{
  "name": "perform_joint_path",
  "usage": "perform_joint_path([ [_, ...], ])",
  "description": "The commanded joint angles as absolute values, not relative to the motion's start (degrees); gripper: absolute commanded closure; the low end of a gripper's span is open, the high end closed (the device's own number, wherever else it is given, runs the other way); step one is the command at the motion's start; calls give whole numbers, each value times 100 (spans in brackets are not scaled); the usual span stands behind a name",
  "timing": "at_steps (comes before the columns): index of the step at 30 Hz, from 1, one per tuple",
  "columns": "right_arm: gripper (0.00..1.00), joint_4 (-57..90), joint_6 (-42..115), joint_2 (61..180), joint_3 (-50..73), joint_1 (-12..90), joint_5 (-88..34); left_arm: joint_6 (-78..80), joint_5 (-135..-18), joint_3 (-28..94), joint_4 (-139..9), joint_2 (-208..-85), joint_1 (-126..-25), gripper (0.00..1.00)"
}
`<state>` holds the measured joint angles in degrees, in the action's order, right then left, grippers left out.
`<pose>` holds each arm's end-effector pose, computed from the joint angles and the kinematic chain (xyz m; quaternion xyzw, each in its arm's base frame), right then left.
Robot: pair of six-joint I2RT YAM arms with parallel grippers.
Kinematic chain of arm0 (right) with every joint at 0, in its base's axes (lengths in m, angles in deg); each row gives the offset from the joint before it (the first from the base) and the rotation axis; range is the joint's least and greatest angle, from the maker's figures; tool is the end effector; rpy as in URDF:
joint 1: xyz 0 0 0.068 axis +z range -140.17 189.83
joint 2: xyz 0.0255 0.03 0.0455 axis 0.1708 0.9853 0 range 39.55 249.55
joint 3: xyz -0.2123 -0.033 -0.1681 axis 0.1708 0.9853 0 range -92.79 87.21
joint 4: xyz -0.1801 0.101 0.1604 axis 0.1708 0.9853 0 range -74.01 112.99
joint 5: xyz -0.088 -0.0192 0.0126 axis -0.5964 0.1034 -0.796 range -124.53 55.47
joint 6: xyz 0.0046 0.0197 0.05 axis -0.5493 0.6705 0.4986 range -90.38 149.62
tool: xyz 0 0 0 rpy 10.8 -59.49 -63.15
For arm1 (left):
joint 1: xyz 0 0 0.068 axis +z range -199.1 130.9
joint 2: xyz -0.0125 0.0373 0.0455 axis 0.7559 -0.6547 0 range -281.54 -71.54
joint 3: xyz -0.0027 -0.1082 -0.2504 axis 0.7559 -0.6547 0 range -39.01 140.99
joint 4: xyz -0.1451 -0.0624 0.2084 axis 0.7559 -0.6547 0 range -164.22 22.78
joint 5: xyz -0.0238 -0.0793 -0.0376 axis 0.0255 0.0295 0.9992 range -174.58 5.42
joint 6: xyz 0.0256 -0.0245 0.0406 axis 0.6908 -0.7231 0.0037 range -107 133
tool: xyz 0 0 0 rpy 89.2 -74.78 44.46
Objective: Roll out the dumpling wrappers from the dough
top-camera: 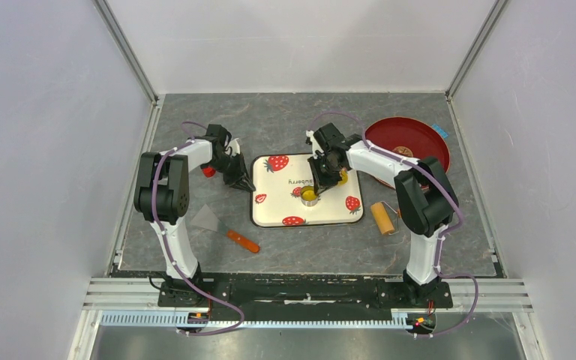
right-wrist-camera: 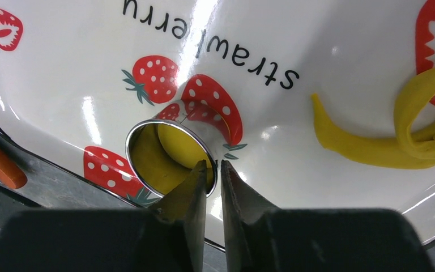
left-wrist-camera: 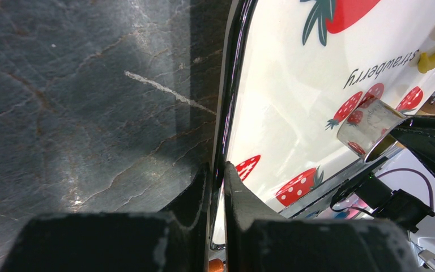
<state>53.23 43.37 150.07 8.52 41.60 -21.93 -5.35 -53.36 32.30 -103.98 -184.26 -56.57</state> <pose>0.3285 0.2125 0.1809 -0.1727 0.9623 0.1693 0.1247 0.3613 -0.0660 0.1377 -0.0632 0.9563 -0.2831 0.0369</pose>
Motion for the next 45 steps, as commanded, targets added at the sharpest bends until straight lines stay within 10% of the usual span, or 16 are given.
perform_joint_path([
  [1,87,5365,4229,14996,627,4191,-2178,-484,-5337,3300,-10317,-18578,-5701,98],
  [23,100,5883,4184,14463,-76,4167,-2449,-484,-5338,3298,-10317,-18579,-5701,98],
  [45,100,6122,4407,16701,-3151,2995,-2274,-476,-5250,3298,-10316,-18530,-5701,98],
])
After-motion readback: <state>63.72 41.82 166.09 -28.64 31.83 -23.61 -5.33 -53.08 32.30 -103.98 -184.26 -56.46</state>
